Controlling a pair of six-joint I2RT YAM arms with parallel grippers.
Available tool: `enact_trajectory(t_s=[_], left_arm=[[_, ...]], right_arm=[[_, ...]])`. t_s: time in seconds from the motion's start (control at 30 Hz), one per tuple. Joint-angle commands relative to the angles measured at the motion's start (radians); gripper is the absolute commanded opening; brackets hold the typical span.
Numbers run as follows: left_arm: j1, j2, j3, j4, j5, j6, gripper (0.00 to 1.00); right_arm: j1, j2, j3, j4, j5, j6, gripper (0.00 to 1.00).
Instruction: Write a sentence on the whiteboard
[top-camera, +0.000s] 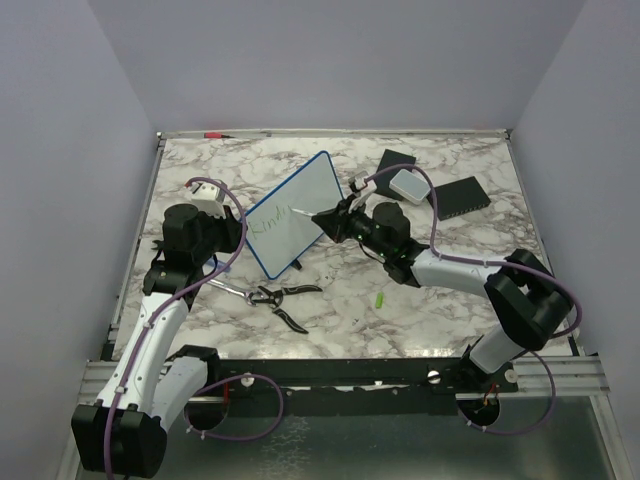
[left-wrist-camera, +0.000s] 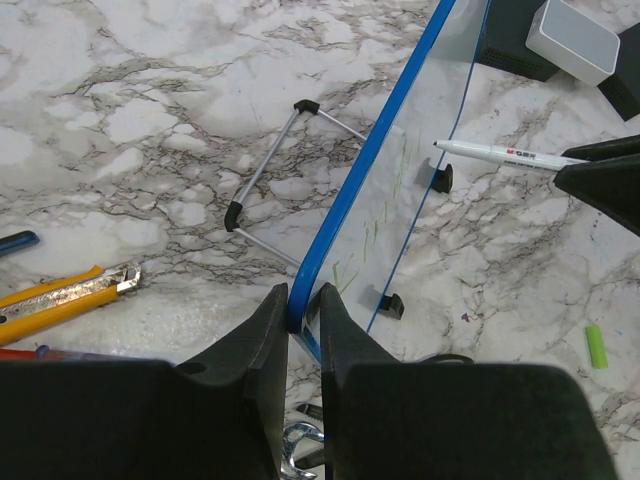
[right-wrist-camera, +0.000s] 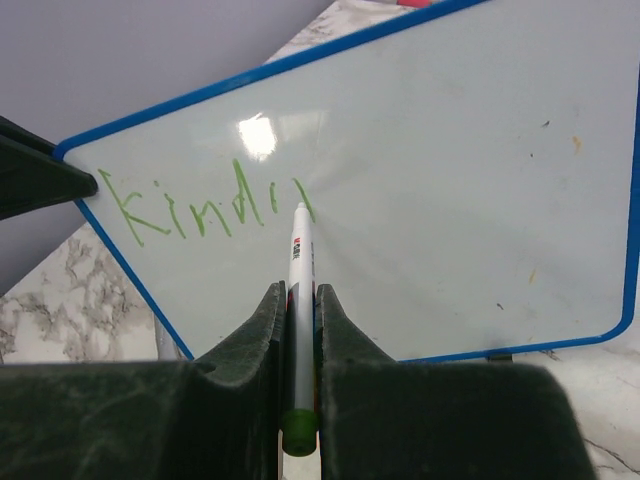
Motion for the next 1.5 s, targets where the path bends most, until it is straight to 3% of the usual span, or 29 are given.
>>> enact_trajectory(t_s=[0.0,1.47], left_arm=[[-0.004,-0.012,-0.013,-0.004,-0.002,0.015,0.03],[-0.005,-0.010,-0.013,-0.002,-0.001,0.016,0.03]], right_arm=[[0.017,-0.057,0.010,-0.009,-0.011,-0.025,0.01],[0.022,0.041,0.093,-0.019,-0.004,-0.024,0.01]])
